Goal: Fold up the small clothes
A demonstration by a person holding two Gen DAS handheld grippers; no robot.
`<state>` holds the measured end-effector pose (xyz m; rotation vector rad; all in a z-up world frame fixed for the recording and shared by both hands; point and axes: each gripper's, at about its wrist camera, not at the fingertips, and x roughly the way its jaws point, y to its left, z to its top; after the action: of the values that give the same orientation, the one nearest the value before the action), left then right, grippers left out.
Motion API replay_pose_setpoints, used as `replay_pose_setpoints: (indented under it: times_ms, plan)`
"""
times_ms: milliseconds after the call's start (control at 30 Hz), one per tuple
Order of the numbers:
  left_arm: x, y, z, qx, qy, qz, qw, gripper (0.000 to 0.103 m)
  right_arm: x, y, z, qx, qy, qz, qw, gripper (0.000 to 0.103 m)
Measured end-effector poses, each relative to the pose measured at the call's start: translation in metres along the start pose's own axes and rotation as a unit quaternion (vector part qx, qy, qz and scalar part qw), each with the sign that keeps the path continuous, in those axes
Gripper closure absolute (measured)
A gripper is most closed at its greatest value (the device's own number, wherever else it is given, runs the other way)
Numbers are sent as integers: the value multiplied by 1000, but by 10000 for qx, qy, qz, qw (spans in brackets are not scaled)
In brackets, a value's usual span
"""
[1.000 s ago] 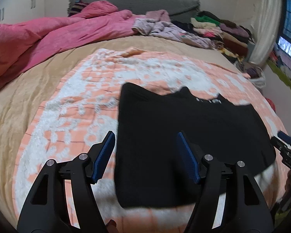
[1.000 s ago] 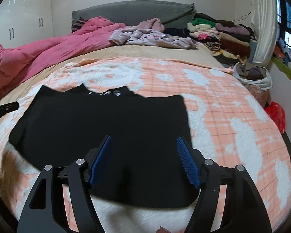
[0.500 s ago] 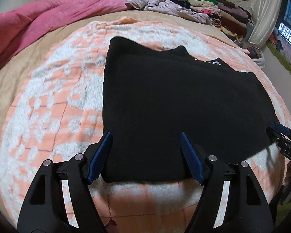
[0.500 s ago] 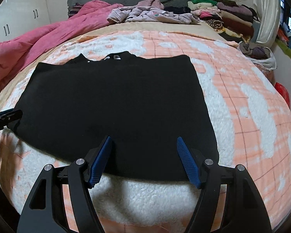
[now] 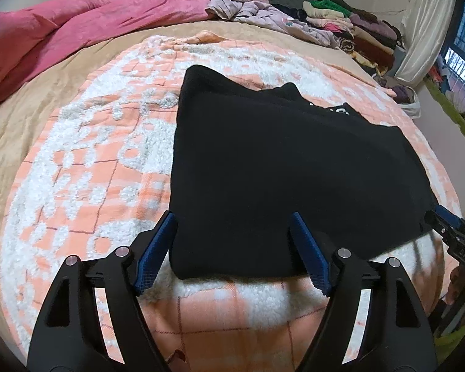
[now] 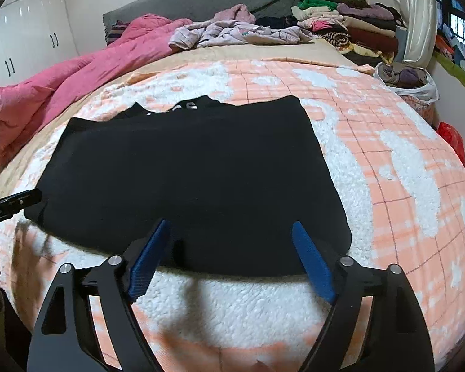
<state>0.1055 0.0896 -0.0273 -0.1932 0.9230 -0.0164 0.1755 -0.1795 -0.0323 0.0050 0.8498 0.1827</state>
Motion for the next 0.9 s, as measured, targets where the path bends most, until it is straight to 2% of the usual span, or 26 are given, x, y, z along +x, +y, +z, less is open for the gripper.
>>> replay_pose_setpoints:
  times_ms: [100, 233, 400, 900]
  plan:
    - [-4, 0, 0, 8, -40, 43, 10000, 24, -6, 1, 0, -8, -60, -30, 10000, 15]
    - [-8, 0, 1, -26, -64, 9, 10000, 20, -14, 3, 1, 22, -140, -11, 9999, 9]
    - [-16, 0, 4, -44, -163, 60, 9998, 10, -20, 12, 1, -91, -197, -31, 9998, 6]
    - [-35, 8, 6, -125, -345, 155, 9992, 10, -35, 51, 2, -502, -349, 191, 9979, 5]
